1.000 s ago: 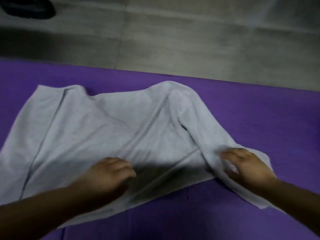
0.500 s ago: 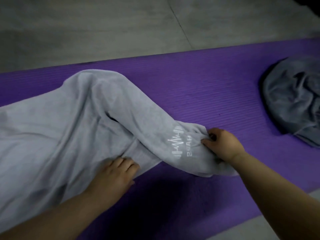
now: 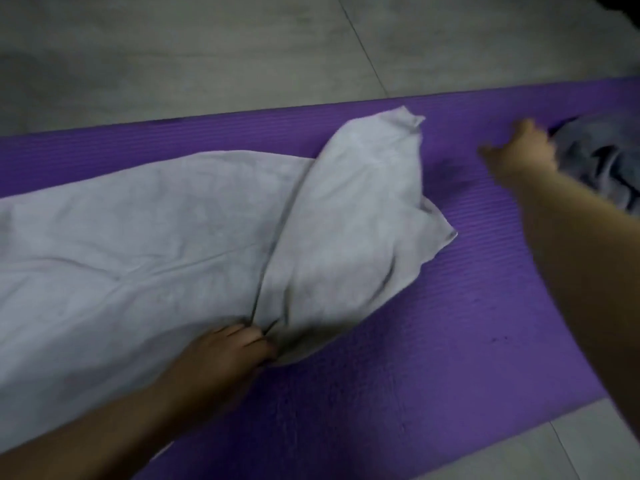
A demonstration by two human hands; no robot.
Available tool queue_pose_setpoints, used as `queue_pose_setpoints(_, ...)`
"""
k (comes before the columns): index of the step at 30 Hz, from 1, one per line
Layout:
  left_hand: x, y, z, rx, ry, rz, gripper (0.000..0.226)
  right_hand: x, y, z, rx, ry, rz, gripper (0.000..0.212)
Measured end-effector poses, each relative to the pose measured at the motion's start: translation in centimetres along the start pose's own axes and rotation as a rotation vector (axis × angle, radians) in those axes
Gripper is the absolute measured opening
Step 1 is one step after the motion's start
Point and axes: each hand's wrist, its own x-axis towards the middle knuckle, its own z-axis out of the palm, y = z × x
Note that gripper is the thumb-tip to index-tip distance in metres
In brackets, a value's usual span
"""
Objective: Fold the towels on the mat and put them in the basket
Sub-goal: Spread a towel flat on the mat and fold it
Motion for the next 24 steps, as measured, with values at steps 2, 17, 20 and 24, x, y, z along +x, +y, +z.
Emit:
queue_pose_setpoints(2,0.2,0.3,0.8,-0.008,-0.023,-0.074,0.019,-3.2,3.1,3.5,0.106,-0.121,0.143,0.062)
queue_pose_setpoints(17,0.8,1.9,0.4,-0.128,-0.065,-0.074,0.014,-6.9,5.4,7.2,0.144,-0.169,0.254,0.036)
queue_pose_setpoints(20,0.6,3.8,0.4,-0.198,-0.111,0.021,0.014,-8.1,9.4,4.8,0.042,-0.097,0.280,0.035)
queue_pose_setpoints(24,0.3,6.7,0.4,-0.118,-0.258,0.056,0.031,-11.6,17.7,1.6,-0.074,-0.020,0.508,0.042)
